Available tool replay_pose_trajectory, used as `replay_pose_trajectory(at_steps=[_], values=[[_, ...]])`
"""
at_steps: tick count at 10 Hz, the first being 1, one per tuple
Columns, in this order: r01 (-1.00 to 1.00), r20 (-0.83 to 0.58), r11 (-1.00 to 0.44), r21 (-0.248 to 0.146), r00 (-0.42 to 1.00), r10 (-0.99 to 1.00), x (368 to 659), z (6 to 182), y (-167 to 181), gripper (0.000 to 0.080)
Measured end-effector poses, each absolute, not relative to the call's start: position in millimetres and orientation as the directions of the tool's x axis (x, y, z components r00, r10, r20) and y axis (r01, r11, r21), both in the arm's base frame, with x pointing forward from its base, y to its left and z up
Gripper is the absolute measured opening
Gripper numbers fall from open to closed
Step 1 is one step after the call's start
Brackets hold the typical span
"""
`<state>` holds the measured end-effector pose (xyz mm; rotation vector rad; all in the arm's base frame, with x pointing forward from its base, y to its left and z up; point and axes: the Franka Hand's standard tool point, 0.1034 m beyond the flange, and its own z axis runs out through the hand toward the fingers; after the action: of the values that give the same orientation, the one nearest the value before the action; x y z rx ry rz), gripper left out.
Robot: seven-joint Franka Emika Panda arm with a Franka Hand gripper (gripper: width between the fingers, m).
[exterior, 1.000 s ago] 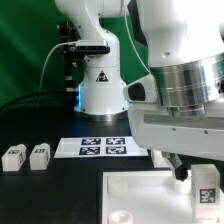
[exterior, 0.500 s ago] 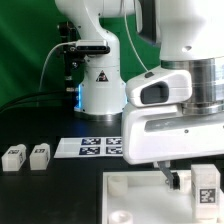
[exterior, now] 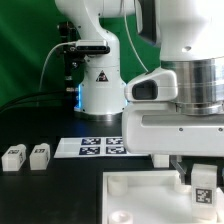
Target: Assemble one leg
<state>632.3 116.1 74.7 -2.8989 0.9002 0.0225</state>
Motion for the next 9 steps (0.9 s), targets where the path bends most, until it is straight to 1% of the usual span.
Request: replay_pose_trajectory(at_steps=[1, 2, 3, 4, 5, 7, 8, 9], values=[[-0.769, -0.075, -0.635, -0.072, 0.639, -0.766, 632.6, 75.2, 117.7, 0.0290], [-0.917, -0.114, -0.398, -0.033, 0.399, -0.910, 632.9, 76.1, 121.2, 0.0290], [-0.977, -0.154, -0.211, -0.017, 0.211, -0.965, 634.2, 76.1, 120.4, 0.0290], [-0.997, -0.181, -0.070, -0.010, 0.071, -0.981, 634.2, 74.5, 118.9, 0.0291], [-0.999, -0.181, 0.053, 0.006, -0.053, -0.982, 634.9, 74.4, 119.9, 0.0291], [-0.997, -0.180, 0.076, 0.012, -0.077, -0.981, 634.0, 73.5, 120.8, 0.0291], [-0.999, -0.180, 0.053, 0.008, -0.053, -0.982, 633.8, 73.3, 121.1, 0.0383], [-1.000, -0.176, -0.025, -0.005, 0.026, -0.984, 633.1, 72.5, 120.6, 0.0383]])
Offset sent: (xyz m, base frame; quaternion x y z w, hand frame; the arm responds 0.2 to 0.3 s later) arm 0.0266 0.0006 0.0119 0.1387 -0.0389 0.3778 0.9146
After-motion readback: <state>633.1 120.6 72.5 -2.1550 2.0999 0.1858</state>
